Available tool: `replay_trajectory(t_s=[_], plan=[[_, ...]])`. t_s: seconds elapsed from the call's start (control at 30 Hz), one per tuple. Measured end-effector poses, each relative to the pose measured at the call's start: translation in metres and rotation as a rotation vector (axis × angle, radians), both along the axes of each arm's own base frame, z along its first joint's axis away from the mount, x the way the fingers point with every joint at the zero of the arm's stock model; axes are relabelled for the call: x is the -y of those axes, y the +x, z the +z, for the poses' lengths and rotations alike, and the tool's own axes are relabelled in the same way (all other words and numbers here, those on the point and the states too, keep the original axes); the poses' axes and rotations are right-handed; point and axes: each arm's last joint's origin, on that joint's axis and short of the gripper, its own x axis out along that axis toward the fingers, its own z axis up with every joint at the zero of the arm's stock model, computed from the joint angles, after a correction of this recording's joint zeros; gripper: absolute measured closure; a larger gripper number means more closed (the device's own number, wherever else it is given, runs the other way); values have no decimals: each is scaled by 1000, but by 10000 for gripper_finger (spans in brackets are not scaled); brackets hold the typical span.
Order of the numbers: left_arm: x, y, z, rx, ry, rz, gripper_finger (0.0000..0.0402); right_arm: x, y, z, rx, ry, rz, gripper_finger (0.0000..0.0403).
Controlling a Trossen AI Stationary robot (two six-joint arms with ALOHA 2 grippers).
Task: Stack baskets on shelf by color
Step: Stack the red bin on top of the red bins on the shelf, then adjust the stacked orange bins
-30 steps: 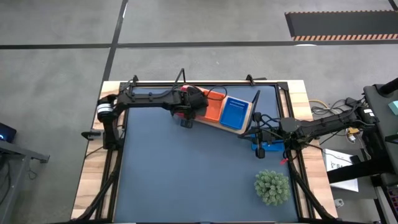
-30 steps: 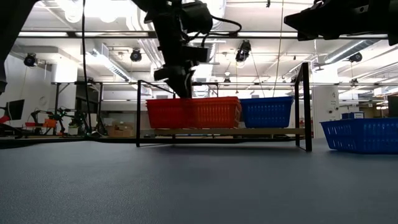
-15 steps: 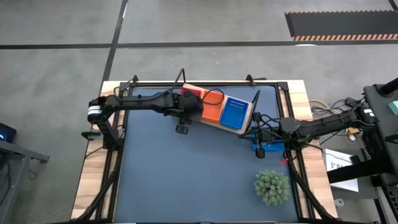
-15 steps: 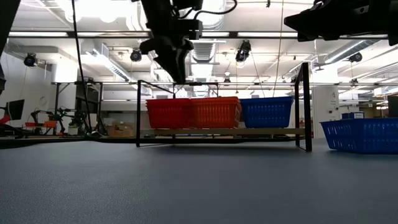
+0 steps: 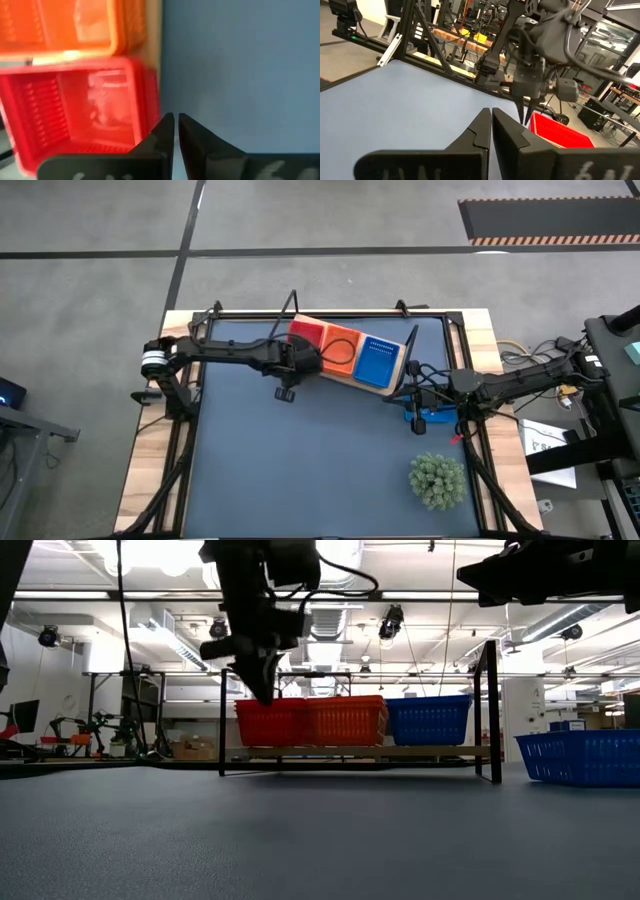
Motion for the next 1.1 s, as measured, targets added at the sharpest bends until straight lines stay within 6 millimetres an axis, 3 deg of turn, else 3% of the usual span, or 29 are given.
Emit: replay_trajectory(t_s=[0.43,0.73,0.9,1.1], plan=[[-15,-6,-5,-41,125,77,392,0,0,0,0,0,0,394],[-11,-5,-2,-31,121,66,392,0,0,0,0,0,0,394],[-3,1,12,51,98,52,392,0,0,0,-3,0,0,394],[7,21,18,268,1,-27,392,0,0,0,-3,0,0,394]])
